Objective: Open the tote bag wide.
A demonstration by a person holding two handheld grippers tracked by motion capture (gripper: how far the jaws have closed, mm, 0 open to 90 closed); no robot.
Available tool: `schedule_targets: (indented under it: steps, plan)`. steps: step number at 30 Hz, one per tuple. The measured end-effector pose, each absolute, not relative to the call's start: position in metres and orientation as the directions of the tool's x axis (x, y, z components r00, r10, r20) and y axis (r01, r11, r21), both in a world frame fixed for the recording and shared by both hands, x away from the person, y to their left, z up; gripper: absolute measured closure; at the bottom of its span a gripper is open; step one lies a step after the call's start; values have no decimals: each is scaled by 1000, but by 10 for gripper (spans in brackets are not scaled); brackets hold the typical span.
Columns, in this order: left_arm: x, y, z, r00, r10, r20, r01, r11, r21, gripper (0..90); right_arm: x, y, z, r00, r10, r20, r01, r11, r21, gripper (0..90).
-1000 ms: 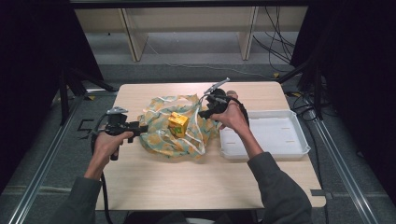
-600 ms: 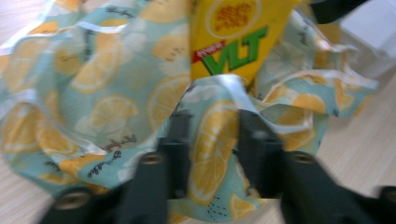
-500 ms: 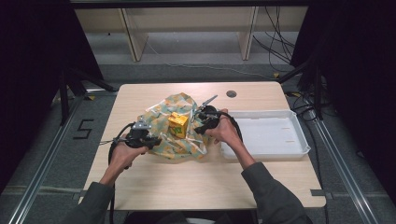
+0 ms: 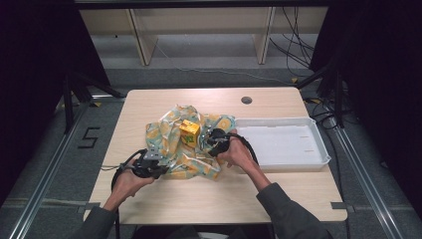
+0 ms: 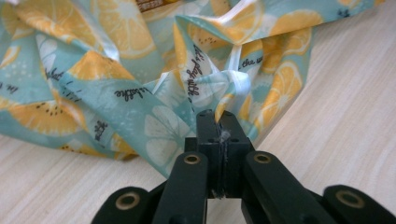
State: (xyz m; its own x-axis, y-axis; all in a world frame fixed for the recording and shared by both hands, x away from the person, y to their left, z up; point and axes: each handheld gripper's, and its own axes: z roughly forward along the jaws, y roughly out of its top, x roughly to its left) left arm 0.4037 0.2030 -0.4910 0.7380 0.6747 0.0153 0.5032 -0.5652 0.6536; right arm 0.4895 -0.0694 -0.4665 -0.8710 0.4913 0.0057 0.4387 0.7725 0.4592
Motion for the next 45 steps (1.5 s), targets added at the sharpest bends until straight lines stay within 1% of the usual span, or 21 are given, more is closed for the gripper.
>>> schedule_targets:
  steps: [2, 4, 5, 6, 8, 11, 13, 14, 15, 16, 18, 19, 22, 23, 25, 26, 28, 29, 33, 43, 45]
  plan:
    - [405, 204, -491, 735, 678, 15, 504, -562, 656, 864, 490, -71, -466, -865, 502, 11, 448, 763, 466, 879]
    - [406, 205, -490, 719, 695, 7, 511, -536, 672, 839, 493, -75, -462, -845, 534, 11, 468, 730, 499, 786]
    - [406, 205, -489, 716, 698, 5, 511, -529, 678, 825, 493, -78, -454, -826, 564, 12, 486, 700, 524, 713]
    - [407, 206, -487, 717, 697, 12, 505, -531, 680, 825, 493, -78, -454, -826, 564, 12, 486, 700, 524, 713]
    - [406, 208, -484, 723, 690, 23, 493, -540, 682, 816, 492, -81, -443, -812, 584, 4, 485, 671, 560, 649]
    - [405, 211, -484, 710, 704, 15, 502, -522, 689, 816, 488, -86, -425, -801, 598, 11, 483, 636, 602, 639]
    - [404, 213, -484, 704, 710, 0, 511, -506, 695, 766, 488, -89, -419, -799, 601, -12, 465, 631, 620, 604]
    - [403, 215, -483, 711, 703, -1, 507, -512, 693, 766, 488, -89, -419, -799, 601, -12, 465, 631, 620, 604]
    - [402, 215, -481, 708, 706, -5, 510, -506, 696, 713, 489, -90, -415, -787, 617, -10, 470, 609, 639, 589]
    - [400, 216, -479, 707, 707, -2, 506, -503, 701, 713, 489, -90, -415, -787, 617, -10, 470, 609, 639, 589]
    - [396, 217, -475, 700, 714, -15, 506, -481, 716, 623, 490, -93, -409, -790, 613, -9, 460, 603, 652, 572]
    - [393, 219, -472, 690, 723, -22, 512, -467, 721, 586, 492, -94, -406, -802, 597, -16, 432, 598, 675, 538]
    - [389, 221, -471, 685, 727, -32, 518, -457, 723, 498, 492, -94, -403, -802, 598, 7, 443, 585, 679, 517]
    - [388, 222, -470, 684, 729, -29, 521, -460, 719, 498, 494, -94, -403, -812, 583, -14, 414, 593, 691, 502]
    - [381, 225, -469, 655, 755, -34, 537, -433, 723, 408, 492, -93, -399, -807, 591, 0, 431, 589, 684, 478]
    - [381, 225, -469, 655, 755, -34, 537, -433, 723, 391, 492, -93, -399, -807, 591, 0, 431, 589, 684, 478]
    - [376, 227, -467, 651, 758, -42, 540, -424, 727, 369, 496, -93, -396, -841, 540, -29, 366, 608, 704, 465]
    - [371, 229, -466, 644, 764, -36, 537, -417, 733, 363, 494, -91, -395, -817, 577, 14, 421, 580, 697, 465]
    - [365, 230, -465, 644, 765, -32, 535, -419, 733, 360, 497, -90, -393, -838, 546, -12, 379, 598, 706, 462]
    - [349, 229, -473, 636, 770, -42, 540, -406, 737, 332, 498, -79, -388, -838, 545, 28, 405, 587, 701, 447]
    - [346, 228, -474, 631, 774, -47, 546, -401, 736, 311, 502, -76, -388, -851, 525, 14, 380, 597, 706, 436]
